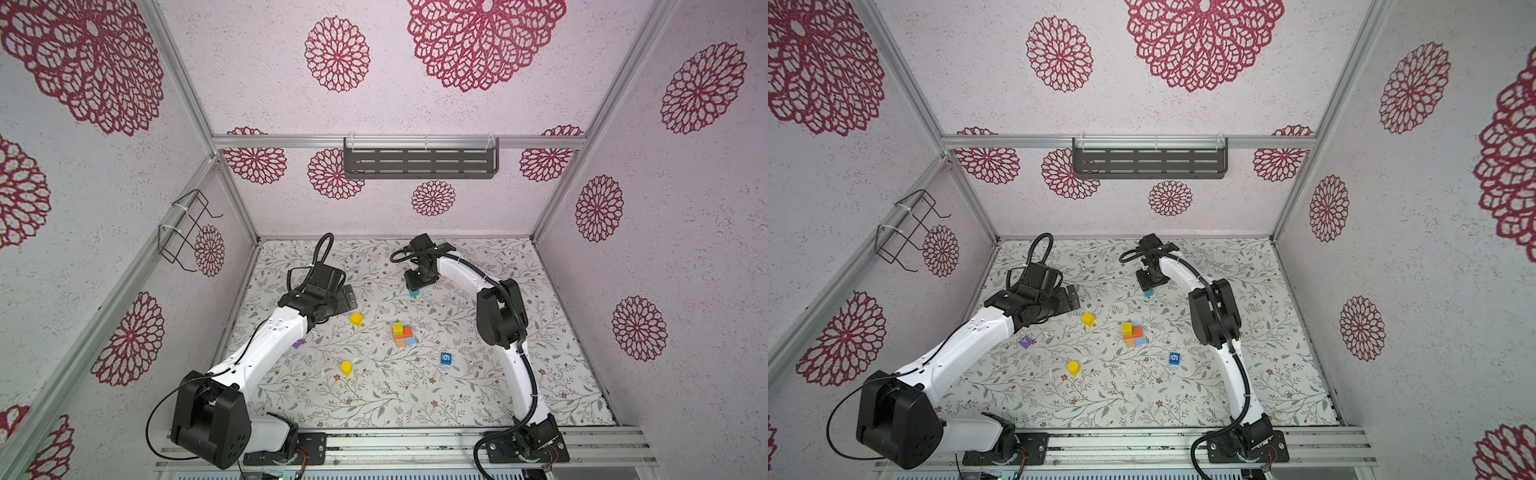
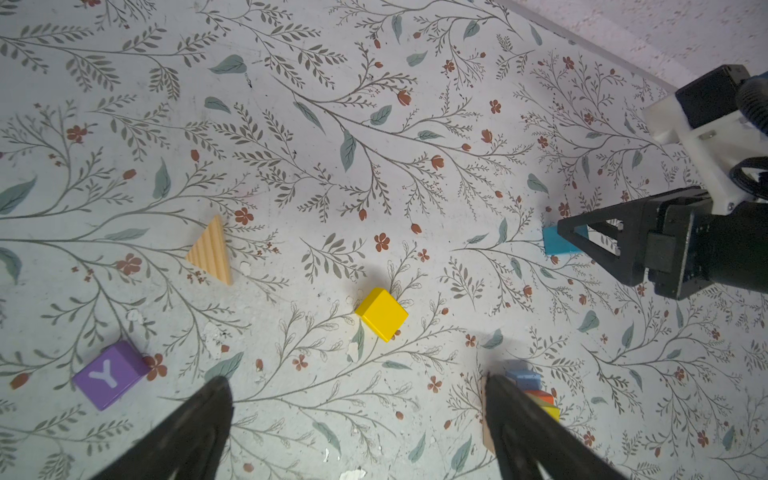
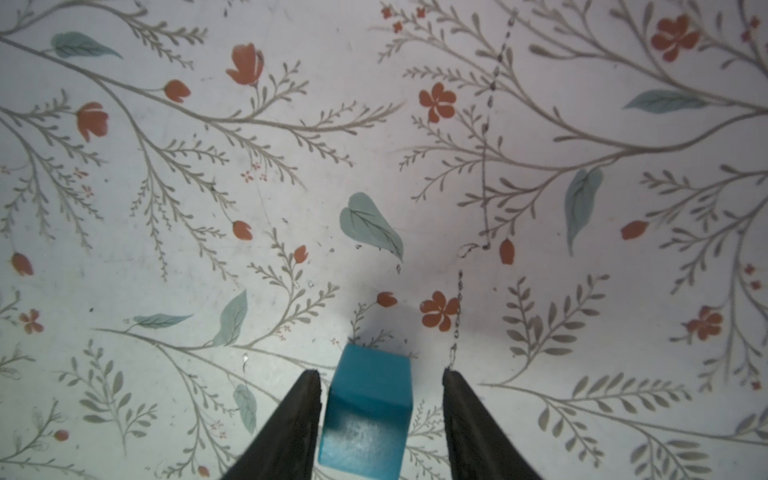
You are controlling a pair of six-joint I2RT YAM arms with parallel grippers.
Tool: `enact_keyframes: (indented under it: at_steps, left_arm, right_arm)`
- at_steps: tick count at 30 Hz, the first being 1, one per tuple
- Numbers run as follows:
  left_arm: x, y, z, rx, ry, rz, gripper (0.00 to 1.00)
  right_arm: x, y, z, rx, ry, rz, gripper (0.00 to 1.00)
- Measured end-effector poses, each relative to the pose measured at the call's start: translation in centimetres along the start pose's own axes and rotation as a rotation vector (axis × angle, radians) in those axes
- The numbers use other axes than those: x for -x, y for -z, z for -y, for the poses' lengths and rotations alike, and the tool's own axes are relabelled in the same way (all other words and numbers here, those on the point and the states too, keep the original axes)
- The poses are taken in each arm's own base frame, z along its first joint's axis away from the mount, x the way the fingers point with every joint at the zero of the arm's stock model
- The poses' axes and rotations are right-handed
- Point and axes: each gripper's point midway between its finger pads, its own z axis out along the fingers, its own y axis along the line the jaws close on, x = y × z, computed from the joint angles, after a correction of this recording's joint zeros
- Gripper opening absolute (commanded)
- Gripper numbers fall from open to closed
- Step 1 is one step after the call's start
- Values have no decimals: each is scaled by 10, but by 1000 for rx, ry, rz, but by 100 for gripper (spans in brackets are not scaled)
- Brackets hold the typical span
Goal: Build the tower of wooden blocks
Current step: 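Lower the right gripper onto the teal cube and grasp it, then carry the teal cube with the right gripper to beside the yellow cube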
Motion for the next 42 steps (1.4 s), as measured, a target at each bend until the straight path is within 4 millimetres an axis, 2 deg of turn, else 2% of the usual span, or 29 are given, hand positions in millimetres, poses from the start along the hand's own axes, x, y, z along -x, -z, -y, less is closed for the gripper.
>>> enact_keyframes:
  at_steps: [3, 7, 11, 21, 27, 33, 42]
  left_arm:
    - [0, 0, 0, 0, 0, -1, 97]
    - [-3, -1, -1, 3, -1, -6, 97]
    - [-4, -2, -3, 7, -2, -10, 97]
    - [-4, -1, -2, 3, -1, -9, 97]
    - [-4, 3, -3, -8, 2, 1, 97]
    - [-9, 7, -5, -18, 12, 2, 97]
    - [-29, 7, -12, -41, 35, -9, 97]
  right_arm:
    - [-1, 0, 1, -6, -31, -3, 50]
    - [-1, 0, 1, -7, -70, -4, 38]
    - [-1, 0, 2, -9, -97, -3, 31]
    - [-1, 0, 2, -11, -136, -1, 29]
    - [-13, 7, 2, -19, -146, -25, 29]
    - [-20, 31, -3, -20, -165, -20, 30]
    - [-30, 100, -18, 9, -197, 67, 31]
